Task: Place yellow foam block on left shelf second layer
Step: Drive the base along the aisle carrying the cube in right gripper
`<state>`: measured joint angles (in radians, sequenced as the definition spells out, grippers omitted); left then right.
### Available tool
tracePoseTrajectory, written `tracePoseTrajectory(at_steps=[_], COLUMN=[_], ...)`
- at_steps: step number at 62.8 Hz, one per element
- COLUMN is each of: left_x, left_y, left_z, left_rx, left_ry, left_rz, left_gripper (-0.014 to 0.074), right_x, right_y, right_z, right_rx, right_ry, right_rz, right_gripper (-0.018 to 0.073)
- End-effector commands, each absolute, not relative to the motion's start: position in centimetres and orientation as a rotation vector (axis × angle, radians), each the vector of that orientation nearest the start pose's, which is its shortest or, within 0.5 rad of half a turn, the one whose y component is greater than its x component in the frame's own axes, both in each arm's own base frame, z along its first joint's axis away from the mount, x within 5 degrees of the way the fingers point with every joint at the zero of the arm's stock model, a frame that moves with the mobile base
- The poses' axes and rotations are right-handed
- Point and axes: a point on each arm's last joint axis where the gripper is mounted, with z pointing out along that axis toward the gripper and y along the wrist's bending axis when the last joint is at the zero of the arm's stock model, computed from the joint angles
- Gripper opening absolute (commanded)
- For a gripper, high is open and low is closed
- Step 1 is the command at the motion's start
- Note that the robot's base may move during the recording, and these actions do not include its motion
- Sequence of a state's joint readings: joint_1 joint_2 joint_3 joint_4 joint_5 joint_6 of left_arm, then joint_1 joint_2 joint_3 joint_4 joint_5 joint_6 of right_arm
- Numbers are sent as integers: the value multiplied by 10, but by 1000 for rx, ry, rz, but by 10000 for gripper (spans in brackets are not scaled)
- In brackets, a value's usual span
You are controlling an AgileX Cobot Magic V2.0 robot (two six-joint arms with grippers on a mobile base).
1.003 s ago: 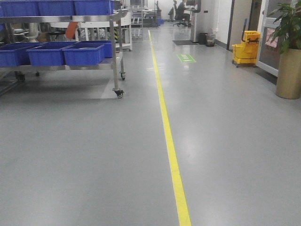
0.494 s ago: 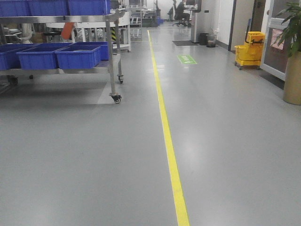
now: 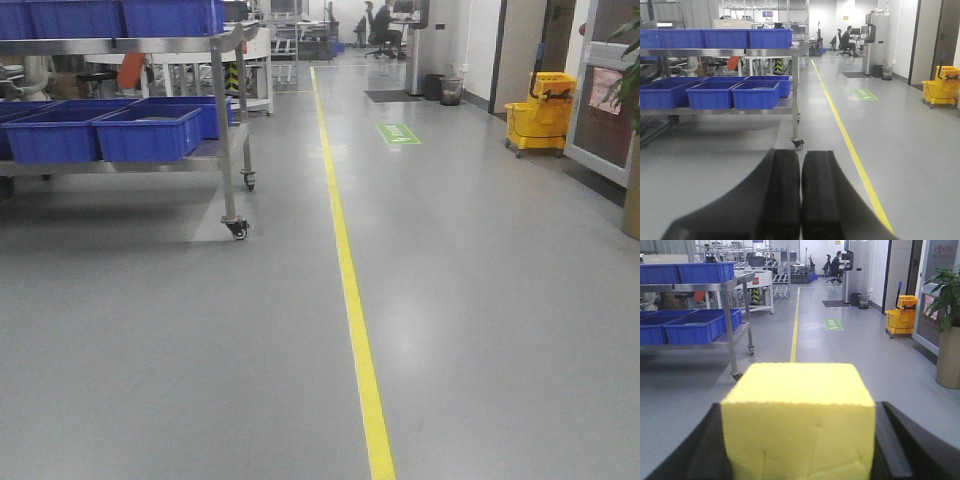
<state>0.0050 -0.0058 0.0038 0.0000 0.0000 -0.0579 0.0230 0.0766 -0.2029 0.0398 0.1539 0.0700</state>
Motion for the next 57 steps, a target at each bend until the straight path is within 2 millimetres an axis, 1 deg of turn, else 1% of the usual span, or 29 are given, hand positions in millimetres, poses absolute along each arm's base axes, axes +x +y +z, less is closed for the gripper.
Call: tracePoseTrajectory(at_steps=[1,57], left_x=[55,55], left_y=[0,0], left_z=[212,212], left_rx=[-47,-47], left_ry=[1409,1409], left_rz=[-55,-55], left_gripper=[124,124], right_x=[51,51], right_y=[1,1], right_z=[280,280], right_rx=[60,60], right_ry=[1397,1397], right_rz=[103,103], right_gripper=[504,504])
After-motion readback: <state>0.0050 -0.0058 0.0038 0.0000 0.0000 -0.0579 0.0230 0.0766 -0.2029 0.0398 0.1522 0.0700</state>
